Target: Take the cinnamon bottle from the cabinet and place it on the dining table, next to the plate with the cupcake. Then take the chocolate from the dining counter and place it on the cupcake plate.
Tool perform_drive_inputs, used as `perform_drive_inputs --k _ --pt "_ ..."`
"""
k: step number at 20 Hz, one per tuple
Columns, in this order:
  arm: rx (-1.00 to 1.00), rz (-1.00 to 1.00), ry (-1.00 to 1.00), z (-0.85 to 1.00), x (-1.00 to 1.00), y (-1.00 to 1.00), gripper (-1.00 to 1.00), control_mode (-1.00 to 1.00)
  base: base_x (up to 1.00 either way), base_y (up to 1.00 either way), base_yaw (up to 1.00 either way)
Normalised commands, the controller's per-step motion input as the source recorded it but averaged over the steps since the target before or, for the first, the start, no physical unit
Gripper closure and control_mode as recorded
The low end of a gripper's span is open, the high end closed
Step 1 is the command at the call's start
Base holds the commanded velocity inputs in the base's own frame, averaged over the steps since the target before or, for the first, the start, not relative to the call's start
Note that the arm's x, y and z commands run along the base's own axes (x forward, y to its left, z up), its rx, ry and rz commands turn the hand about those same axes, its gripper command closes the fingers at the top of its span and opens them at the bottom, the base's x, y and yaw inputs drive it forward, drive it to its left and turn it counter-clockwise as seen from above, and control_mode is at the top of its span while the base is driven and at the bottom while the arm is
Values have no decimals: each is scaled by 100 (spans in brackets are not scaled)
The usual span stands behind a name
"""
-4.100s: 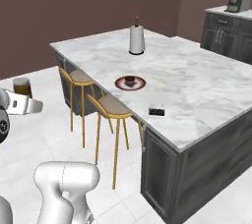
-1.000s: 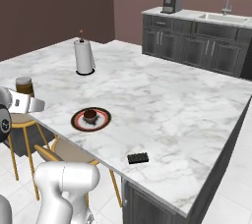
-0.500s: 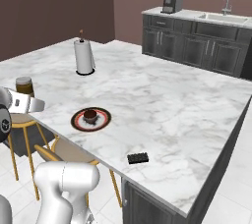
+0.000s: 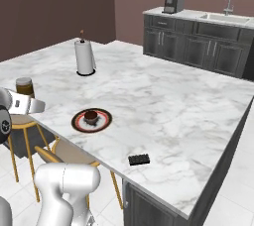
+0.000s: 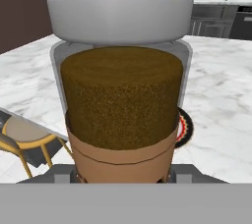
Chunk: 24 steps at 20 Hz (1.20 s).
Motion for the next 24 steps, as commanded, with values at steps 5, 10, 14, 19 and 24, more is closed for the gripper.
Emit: perform_drive_inputs --k 5,10,14,19,24 --pt "0 0 -3 -4 -6 -1 100 -100 0 0 0" --pt "0 26 3 -8 6 -29 100 -100 0 0 0" --pt "1 38 11 -6 17 -41 100 -100 0 0 0" --pt "0 37 10 -6 8 -40 100 -100 0 0 0" --pt "-2 23 0 -19 0 -32 100 -100 0 0 0"
